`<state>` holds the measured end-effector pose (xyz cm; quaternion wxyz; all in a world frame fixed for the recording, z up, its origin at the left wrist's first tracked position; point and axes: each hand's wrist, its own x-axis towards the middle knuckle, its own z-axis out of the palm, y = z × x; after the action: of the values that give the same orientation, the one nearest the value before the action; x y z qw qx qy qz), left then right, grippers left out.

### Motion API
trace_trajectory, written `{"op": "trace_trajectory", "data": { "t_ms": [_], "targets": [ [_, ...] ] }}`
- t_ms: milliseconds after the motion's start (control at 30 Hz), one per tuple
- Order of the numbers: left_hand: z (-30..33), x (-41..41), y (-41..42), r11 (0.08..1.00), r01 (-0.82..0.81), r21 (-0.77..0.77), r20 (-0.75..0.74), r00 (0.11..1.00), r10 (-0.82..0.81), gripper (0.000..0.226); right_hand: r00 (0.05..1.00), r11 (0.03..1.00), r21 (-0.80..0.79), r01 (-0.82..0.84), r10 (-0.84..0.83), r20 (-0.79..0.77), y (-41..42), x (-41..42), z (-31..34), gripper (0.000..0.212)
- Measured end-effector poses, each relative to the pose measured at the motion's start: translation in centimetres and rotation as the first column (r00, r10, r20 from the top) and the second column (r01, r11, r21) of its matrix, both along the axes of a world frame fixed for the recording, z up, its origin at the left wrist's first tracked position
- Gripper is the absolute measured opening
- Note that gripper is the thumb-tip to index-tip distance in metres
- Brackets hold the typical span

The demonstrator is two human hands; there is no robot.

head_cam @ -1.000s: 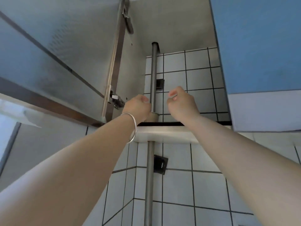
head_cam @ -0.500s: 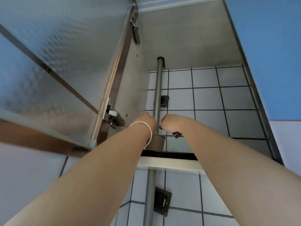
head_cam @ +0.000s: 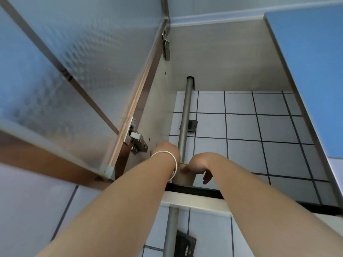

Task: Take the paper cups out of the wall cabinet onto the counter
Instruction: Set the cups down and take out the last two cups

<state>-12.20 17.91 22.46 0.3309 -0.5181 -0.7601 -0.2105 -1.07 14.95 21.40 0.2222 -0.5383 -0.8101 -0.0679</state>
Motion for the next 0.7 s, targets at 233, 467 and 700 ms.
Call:
{"op": "trace_trajectory", "data": {
  "t_ms": [233,467,700],
  "targets": [
    [-0.3,0.0,-1.8,0.9,0.304,0.312,0.193,0.908,-0.373,0.039,0.935,0.991,-0.055,-0.121,0.095,-0.342,1.1,2.0,0.9,0.07],
    [-1.6,1.6,-5.7,0.504,0.469,0.725,0.289,0.457,-0.841,0.037,0.611,0.933,0.099,-0.345,0.304,-0.731,-0.4,5.3,0.7,0.053],
    [-2.8,5.4,-11.0,0.34,0.422,0.84,0.388,-0.031,-0.921,0.062,0.262,0.872,0.362,-0.331,0.453,-0.852,-5.0,7.8,-1.6,0.058]
  ]
}}
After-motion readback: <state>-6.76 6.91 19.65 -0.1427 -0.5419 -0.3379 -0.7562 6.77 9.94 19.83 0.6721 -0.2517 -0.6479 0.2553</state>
